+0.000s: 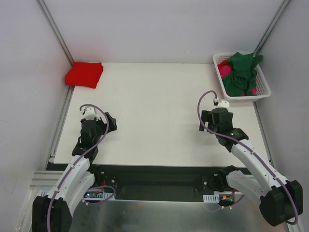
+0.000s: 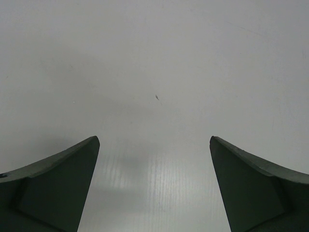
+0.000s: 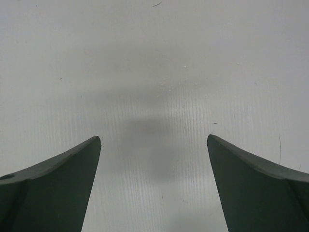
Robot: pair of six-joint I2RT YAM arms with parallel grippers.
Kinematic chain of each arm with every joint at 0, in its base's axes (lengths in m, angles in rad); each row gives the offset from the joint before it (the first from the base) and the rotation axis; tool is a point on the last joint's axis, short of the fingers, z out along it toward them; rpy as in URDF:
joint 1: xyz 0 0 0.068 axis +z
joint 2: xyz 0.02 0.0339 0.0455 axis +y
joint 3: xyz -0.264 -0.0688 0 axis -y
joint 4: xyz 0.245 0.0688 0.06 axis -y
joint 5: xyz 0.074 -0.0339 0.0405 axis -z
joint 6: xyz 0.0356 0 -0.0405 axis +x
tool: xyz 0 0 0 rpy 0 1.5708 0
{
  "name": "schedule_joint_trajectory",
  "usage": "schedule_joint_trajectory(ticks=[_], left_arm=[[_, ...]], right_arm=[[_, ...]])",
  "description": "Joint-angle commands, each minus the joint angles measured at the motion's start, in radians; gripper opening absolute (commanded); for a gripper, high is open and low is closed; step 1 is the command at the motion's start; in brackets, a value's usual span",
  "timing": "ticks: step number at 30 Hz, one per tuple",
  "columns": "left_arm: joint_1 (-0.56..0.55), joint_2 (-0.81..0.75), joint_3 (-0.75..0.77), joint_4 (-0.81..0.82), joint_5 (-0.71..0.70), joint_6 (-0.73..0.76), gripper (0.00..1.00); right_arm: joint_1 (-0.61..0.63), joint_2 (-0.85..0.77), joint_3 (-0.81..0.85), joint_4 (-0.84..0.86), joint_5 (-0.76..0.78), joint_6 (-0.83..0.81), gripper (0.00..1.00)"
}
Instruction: Fold and stack the t-shirts
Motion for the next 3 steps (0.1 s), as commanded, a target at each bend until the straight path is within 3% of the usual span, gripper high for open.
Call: schedule_joint_trajectory(ticks=[1, 3], left_arm=[[-0.009, -0.010, 0.000, 0.040, -0.023, 0.016, 0.99], [-0.009, -0.008, 0.001, 0.040, -0.021, 0.016, 0.99]], right_arm=[[0.005, -0.032, -0.006, 0.035, 0.009, -0.009, 0.96], [0.005, -0.028, -0.006, 0.035, 0.006, -0.009, 0.96]])
